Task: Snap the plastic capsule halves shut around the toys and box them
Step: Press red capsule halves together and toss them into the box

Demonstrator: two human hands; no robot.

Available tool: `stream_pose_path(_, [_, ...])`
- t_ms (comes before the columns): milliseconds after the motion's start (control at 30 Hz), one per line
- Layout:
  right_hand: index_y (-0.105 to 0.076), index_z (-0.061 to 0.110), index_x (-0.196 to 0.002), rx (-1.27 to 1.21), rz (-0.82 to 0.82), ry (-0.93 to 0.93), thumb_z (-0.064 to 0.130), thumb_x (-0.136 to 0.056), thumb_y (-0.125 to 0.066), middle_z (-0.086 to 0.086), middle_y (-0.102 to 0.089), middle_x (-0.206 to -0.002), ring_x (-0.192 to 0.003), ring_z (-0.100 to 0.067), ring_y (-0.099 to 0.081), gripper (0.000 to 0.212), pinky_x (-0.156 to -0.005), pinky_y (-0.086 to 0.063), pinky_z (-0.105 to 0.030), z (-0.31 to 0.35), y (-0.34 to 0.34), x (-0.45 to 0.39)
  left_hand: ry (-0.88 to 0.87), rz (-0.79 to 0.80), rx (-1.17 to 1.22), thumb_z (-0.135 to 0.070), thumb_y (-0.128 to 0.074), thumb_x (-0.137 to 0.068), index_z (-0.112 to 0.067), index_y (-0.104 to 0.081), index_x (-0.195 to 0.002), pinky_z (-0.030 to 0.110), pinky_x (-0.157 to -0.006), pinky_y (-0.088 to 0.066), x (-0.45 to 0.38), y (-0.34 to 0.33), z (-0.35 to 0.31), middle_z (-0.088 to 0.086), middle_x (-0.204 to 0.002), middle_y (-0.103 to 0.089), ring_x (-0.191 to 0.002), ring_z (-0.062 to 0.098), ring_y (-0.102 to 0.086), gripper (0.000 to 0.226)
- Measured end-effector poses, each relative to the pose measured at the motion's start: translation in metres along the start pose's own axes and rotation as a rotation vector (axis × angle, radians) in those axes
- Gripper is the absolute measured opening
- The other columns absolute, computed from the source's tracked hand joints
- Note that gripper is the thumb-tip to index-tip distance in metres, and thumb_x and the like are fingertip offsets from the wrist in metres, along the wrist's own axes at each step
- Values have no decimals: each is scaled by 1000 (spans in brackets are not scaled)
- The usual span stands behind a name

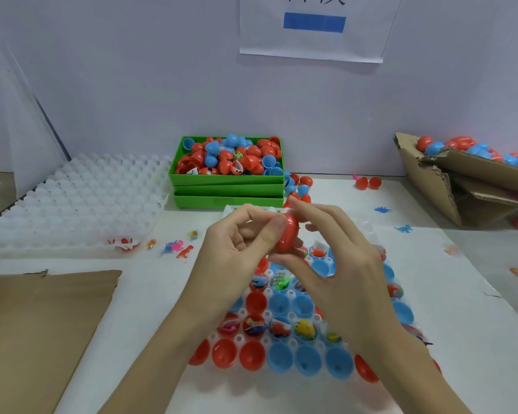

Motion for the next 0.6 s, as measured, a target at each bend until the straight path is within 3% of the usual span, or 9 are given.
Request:
stream_pose_path(100, [-68, 6, -131, -22, -46, 25, 22, -85, -81, -2, -69, -119, -110, -11, -66, 51, -100, -50, -18, 3, 1, 0, -41, -39, -18, -24, -64, -98, -8, -71, -106, 16, -78, -58, 0, 0, -2, 1, -92, -81, -88, 13, -79, 19])
stream_pose_path(200, [-68, 6, -132, -29, -65, 32, 12, -82, -86, -1, -70, -117, -109, -11, -67, 53, -99, -51, -18, 3, 0, 0, -88, -96, -13, -25, -66, -95, -10, -73, -104, 16, -77, -58, 2, 0, -1, -2, -93, -80, -89, 12, -78, 19])
stream_pose_path(433, [-70, 9, -131, -63, -58, 6, 18, -82, -84, 2, -71, -116, -109, -9, -68, 52, -98, -52, -18, -4, 3, 1, -119, -98, 1, -24, -67, -94, -9, -73, -102, 16, -77, -58, 2, -4, 2, -3, -92, -80, -90, 12, -78, 19])
stream_pose_path(600, [-66, 14, -136, -69, 16, -55, 21, -87, -82, 5, -66, -120, -112, -6, -63, 52, -98, -49, -15, -7, -8, 1, -109, -109, -251, -47, -63, -93, -26, -71, -100, 15, -79, -57, -1, 3, 6, -14, -92, -78, -90, 5, -76, 23])
Point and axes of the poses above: each hand's wrist, its own x-axis away from the middle knuckle, its own y-axis out of the back of the hand, z = x × y, the point moved 6 cm from there along -x, towards the middle knuckle
